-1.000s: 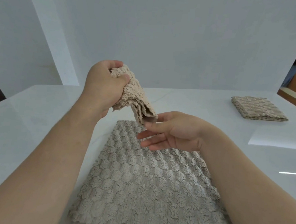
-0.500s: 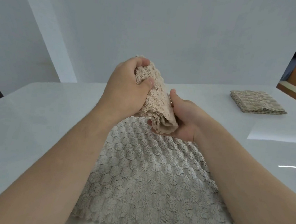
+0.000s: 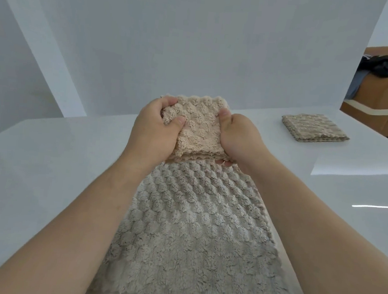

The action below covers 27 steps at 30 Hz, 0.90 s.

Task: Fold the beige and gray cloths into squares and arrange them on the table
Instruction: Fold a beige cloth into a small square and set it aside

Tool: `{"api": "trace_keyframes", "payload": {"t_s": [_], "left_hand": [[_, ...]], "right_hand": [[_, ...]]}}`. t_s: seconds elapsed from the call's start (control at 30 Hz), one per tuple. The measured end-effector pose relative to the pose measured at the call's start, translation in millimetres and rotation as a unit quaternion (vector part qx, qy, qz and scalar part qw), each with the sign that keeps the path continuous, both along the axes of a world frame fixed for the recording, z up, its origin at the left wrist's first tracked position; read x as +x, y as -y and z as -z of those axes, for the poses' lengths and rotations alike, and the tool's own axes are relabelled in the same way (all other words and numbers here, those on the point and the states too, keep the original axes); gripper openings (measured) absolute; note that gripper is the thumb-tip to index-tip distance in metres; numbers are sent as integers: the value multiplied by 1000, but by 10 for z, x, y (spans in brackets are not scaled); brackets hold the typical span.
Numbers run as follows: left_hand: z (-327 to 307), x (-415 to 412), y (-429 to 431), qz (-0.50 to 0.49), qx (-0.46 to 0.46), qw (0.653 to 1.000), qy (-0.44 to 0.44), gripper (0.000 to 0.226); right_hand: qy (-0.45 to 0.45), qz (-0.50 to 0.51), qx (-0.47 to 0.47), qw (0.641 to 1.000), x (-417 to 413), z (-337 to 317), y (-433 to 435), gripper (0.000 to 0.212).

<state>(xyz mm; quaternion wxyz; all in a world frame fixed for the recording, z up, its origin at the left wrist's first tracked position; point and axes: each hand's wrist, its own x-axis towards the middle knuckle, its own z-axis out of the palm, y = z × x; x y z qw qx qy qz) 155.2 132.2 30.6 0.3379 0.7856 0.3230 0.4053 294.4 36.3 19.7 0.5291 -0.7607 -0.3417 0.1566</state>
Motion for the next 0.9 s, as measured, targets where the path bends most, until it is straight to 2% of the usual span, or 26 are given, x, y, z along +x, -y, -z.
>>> {"api": "trace_keyframes", "payload": {"t_s": [0.13, 0.17, 0.3, 0.43, 0.57, 0.67, 0.77, 0.9], "left_hand": [[111, 100, 197, 3, -16, 1000, -1, 38], [132, 123, 249, 8, -14, 1000, -2, 36], [165, 238, 455, 27, -1, 1000, -10, 36], [166, 380, 738, 59, 29, 998, -25, 37], [213, 557, 1082, 82, 69, 991, -83, 42], [304, 754, 1323, 109, 52, 982, -145, 49], [437, 1021, 1522, 137, 24, 972, -190, 55], [605, 1330, 1872, 164, 1, 957, -240, 55]], "right_hand": [[29, 30, -23, 999, 114, 80, 160, 53], [14, 29, -23, 999, 142, 100, 223, 54], [-159, -8, -7, 987, 306, 142, 429, 61], [-175, 38, -27, 984, 476, 135, 649, 75], [-58, 80, -75, 992, 727, 147, 932, 65], [27, 96, -114, 988, 896, 162, 1200, 58], [98, 105, -182, 973, 1050, 168, 1480, 38], [193, 110, -272, 936, 1314, 324, 1853, 41]]}}
